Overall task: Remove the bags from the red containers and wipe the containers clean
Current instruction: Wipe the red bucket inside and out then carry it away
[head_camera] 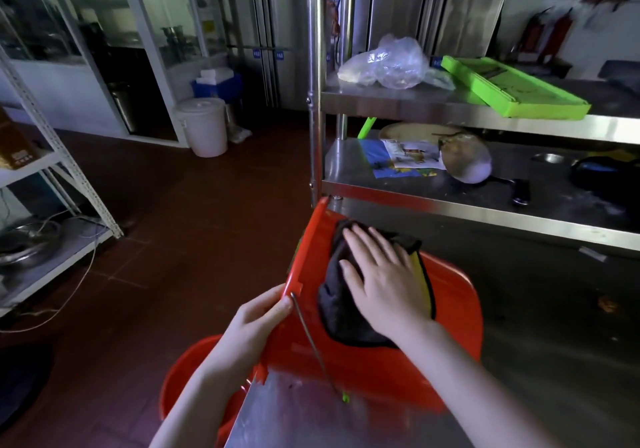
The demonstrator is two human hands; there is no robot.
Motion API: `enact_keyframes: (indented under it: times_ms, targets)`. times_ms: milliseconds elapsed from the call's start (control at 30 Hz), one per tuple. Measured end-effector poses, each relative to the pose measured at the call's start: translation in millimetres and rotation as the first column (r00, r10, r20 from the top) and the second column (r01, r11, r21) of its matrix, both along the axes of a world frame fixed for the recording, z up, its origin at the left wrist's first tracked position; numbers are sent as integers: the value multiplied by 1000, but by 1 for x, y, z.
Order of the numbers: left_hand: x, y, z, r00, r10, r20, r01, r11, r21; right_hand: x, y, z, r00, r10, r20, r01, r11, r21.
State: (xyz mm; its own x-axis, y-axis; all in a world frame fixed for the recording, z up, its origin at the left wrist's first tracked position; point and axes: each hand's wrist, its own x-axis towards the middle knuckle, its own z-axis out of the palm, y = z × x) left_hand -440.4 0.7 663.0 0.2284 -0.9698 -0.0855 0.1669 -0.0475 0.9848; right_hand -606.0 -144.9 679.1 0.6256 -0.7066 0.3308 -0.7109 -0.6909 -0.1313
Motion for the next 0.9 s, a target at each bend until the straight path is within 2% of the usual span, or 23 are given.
enact_keyframes:
  times_ms: [167, 233, 267, 300, 367, 400, 433, 533, 633, 700, 733, 800, 900]
  targets:
    - [8, -11, 24, 988, 39, 150, -59, 990, 130, -28, -15, -9, 995, -94, -20, 95, 995, 39]
    - [3, -25, 43, 985, 50, 166, -68, 992, 103, -25, -8, -10, 996, -79, -28, 80, 996, 37]
    - [0, -34, 47, 971, 85, 223, -104, 992, 75, -21, -2, -12, 997, -71, -27, 72, 997, 31]
    - [-3, -45, 50, 928, 134, 348, -163, 985, 56, -19, 6, -14, 998, -65, -16, 65, 998, 21]
    - [-9, -64, 51, 736, 230, 637, -318, 948, 25, -18, 23, -22, 998, -37, 42, 38, 999, -13]
    - [-10, -69, 49, 631, 266, 728, -382, 924, -7, -20, 30, -27, 998, -9, 66, 12, 999, -40]
    - [-9, -71, 43, 580, 295, 760, -416, 909, -35, -22, 35, -33, 997, 23, 73, -18, 998, -63]
    - [-7, -56, 19, 583, 384, 716, -418, 897, -141, -30, 33, -41, 997, 18, 73, -13, 997, -75]
    - [-12, -27, -5, 579, 487, 654, -468, 855, -223, -40, 9, -38, 954, -270, 131, 273, 962, -5]
    - [-18, -12, -16, 599, 498, 626, -482, 850, -215, -47, -8, -34, 889, -451, 83, 440, 889, 126]
    - [-20, -9, -19, 608, 500, 617, -478, 851, -219, -47, -13, -32, 872, -488, 41, 475, 863, 172]
    - [-23, -7, -21, 610, 504, 612, -467, 852, -237, -32, -11, -24, 896, -444, 12, 437, 887, 146]
    - [-30, -14, -23, 572, 516, 638, -444, 848, -288, 21, 18, -8, 983, -159, 90, 156, 987, 41]
